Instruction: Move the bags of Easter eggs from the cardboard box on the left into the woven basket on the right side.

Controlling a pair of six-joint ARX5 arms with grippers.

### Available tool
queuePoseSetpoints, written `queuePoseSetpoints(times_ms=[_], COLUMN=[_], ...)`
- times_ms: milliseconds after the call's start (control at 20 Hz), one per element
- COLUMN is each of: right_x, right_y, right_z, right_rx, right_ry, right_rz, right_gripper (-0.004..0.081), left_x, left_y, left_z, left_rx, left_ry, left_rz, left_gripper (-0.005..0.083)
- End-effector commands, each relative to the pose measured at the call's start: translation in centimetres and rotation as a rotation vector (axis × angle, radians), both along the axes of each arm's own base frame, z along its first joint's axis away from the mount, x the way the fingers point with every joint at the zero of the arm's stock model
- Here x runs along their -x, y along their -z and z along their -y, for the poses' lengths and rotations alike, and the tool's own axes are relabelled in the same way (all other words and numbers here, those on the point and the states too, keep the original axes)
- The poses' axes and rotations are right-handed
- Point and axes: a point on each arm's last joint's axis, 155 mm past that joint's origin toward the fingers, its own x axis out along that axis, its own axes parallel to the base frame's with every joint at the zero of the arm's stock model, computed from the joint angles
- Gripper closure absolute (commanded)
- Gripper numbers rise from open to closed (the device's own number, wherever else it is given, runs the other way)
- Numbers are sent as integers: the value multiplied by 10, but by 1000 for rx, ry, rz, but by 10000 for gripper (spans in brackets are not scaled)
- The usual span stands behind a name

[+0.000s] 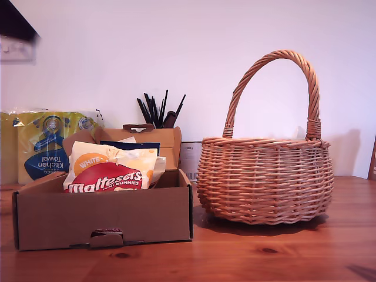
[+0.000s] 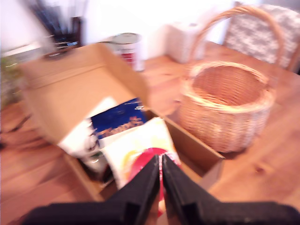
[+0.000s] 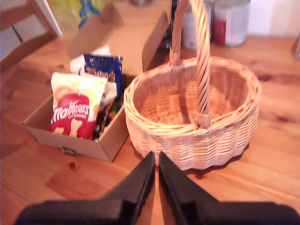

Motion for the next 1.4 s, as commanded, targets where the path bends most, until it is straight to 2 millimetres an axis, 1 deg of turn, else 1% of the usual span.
queuePoseSetpoints(times_ms=[0,100,150,250,350,500,600,700,900,1000,1100,1200,1350], right_x=[-1,-3,-5,-7,-8,-8,-9,-8,-8,-8,-8,-7,-7], right_y=[6,6,5,2,1,2,2,2,3,3,3,4,6], right_z=[-3,-3,-4,-4,-4,-4,-4,-4,-4,-4,-4,-4,-4], right_rx=[-1,0,-1,-4,-5,17,18,19,19,19,19,21,23], right_ry=[-12,-12,-12,-12,-11,-22,-22,-22,-22,-22,-22,-22,-22], right_rz=[-6,-9,-6,7,15,26,26,23,22,22,20,13,8], right_gripper=[783,783,783,783,783,783,783,783,783,783,783,783,783], left_x=[-11,-28,-35,-52,-70,-99,-110,-109,-99,-102,-106,-111,-125], left_y=[2,6,11,26,43,52,58,68,90,99,97,91,87], left_z=[6,15,18,22,18,6,-1,-2,9,8,8,8,-8], left_rx=[-50,-94,-148,-215,-235,-238,-242,-230,-149,-153,-152,-151,-204], left_ry=[34,59,86,98,62,1,-25,-2,63,55,50,43,-58], left_rz=[50,93,130,143,115,131,121,81,-47,-78,-72,-53,-27], left_gripper=[675,252,139,125,135,135,135,135,137,137,137,137,137])
